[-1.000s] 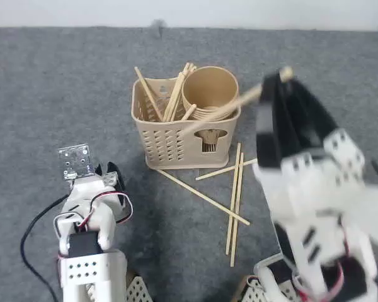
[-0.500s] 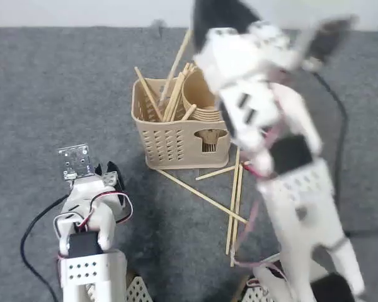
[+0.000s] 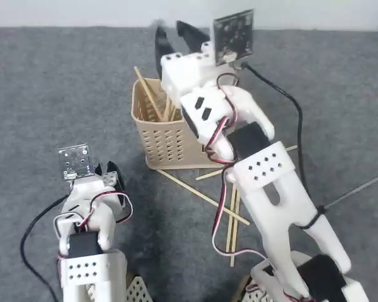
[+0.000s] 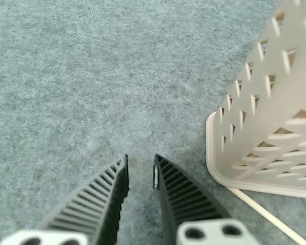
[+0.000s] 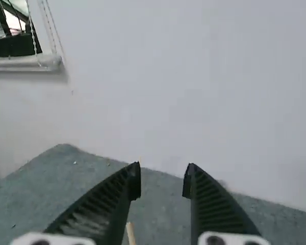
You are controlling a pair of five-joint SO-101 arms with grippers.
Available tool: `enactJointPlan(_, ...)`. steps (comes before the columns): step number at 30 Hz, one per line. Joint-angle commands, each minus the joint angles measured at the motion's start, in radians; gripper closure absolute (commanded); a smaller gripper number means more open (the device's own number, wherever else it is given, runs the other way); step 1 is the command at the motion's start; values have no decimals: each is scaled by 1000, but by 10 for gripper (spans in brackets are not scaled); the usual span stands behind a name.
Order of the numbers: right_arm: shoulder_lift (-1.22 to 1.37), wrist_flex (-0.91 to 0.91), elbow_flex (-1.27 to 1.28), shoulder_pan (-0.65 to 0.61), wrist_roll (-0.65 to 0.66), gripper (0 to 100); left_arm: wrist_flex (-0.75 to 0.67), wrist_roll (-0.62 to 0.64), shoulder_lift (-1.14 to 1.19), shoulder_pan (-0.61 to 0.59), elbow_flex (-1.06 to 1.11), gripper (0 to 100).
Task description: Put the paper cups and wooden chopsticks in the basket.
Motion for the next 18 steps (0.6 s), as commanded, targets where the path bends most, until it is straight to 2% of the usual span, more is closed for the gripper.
enactJointPlan(1, -117, 97, -14, -13, 23, 856, -2, -2, -14, 5, -5, 920)
enactJointPlan(5, -266, 305, -17, -7, 25, 857, -2, -2, -14, 5, -5, 920)
enactJointPlan(10, -453, 756, -8, 54, 21, 857, 5, 32, -8, 6, -12, 920)
enactJointPlan(13, -510, 995, 40, 120, 21, 858, 5, 140, -6, 31, -13, 920)
enactJointPlan(18, -549, 1208, 258, 269, 32, 859, 63, 160, -6, 118, -41, 920)
